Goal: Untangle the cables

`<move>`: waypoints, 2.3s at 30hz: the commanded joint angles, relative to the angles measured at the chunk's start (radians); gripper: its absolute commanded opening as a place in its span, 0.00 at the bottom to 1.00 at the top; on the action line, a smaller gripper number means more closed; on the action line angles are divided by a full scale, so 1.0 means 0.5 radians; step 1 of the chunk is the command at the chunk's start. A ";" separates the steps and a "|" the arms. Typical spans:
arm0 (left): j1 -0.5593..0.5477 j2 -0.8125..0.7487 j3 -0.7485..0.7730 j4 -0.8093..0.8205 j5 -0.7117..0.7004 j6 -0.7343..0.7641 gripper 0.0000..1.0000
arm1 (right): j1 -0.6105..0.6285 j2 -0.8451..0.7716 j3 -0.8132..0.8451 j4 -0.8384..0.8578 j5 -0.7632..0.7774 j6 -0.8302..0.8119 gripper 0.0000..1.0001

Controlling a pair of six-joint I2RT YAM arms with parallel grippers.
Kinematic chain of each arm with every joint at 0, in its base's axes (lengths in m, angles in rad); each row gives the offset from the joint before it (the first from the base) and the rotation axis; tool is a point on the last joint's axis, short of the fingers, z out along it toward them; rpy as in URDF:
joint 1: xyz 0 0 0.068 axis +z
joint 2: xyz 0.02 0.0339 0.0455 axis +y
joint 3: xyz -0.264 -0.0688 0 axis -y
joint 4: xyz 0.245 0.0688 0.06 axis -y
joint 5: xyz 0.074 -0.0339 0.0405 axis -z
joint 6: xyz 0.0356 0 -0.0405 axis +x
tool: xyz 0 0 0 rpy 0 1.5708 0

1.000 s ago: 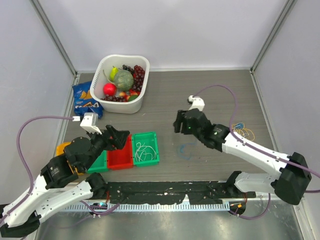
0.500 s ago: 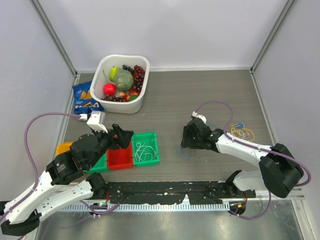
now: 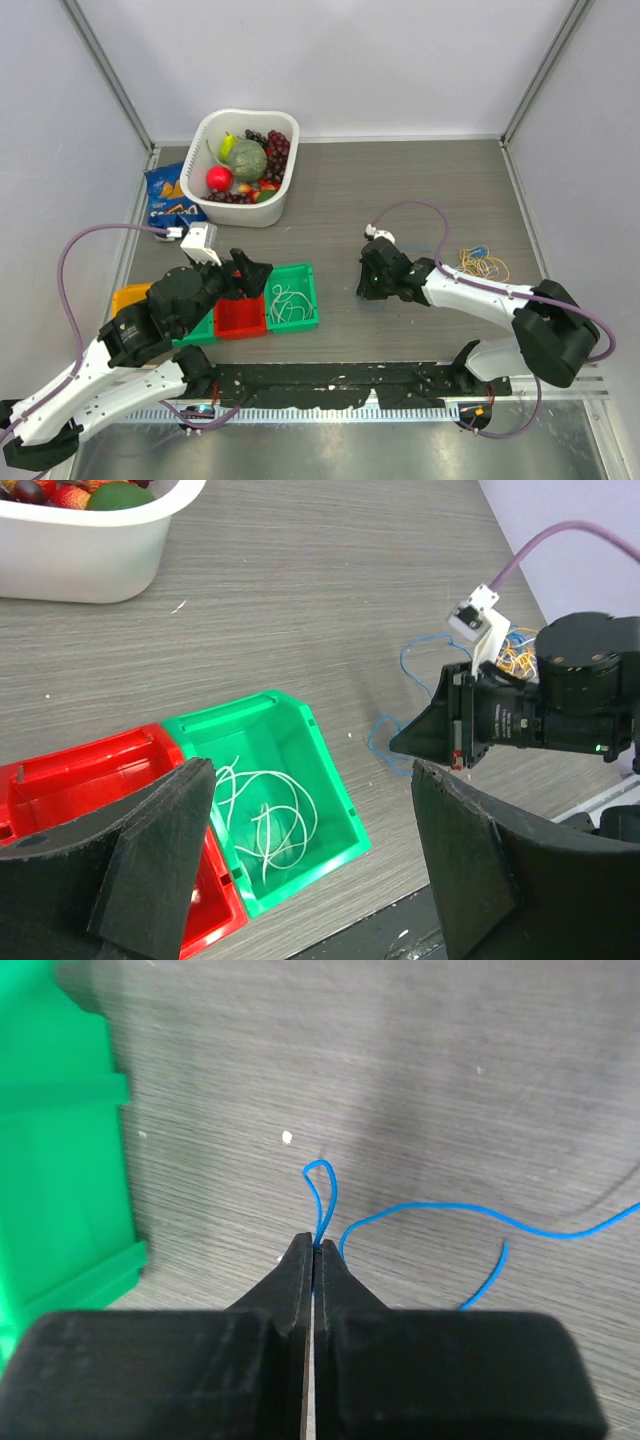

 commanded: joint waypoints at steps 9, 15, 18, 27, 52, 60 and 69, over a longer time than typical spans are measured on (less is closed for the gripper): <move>0.004 0.262 0.013 0.504 0.267 -0.024 0.85 | -0.015 -0.668 0.491 -0.157 0.028 -0.260 0.01; 0.007 0.507 0.044 0.853 0.541 0.083 0.83 | -0.015 -0.825 0.587 -0.093 -0.245 -0.211 0.01; 0.004 0.700 0.111 0.952 0.685 0.196 0.80 | -0.018 -0.865 0.608 -0.090 -0.291 -0.156 0.01; 0.007 1.173 0.206 1.317 1.154 0.252 0.63 | -0.018 -0.923 0.602 0.045 -0.506 0.074 0.01; 0.004 1.078 0.114 1.419 1.023 0.264 0.00 | -0.030 -0.957 0.596 -0.356 0.092 -0.113 0.83; 0.007 0.934 0.142 1.152 0.811 0.227 0.00 | -0.040 -1.076 0.516 -0.627 0.249 -0.297 0.85; 0.019 0.894 0.237 1.053 0.869 0.237 0.00 | -0.024 -1.040 0.154 -0.026 -0.582 -0.300 0.77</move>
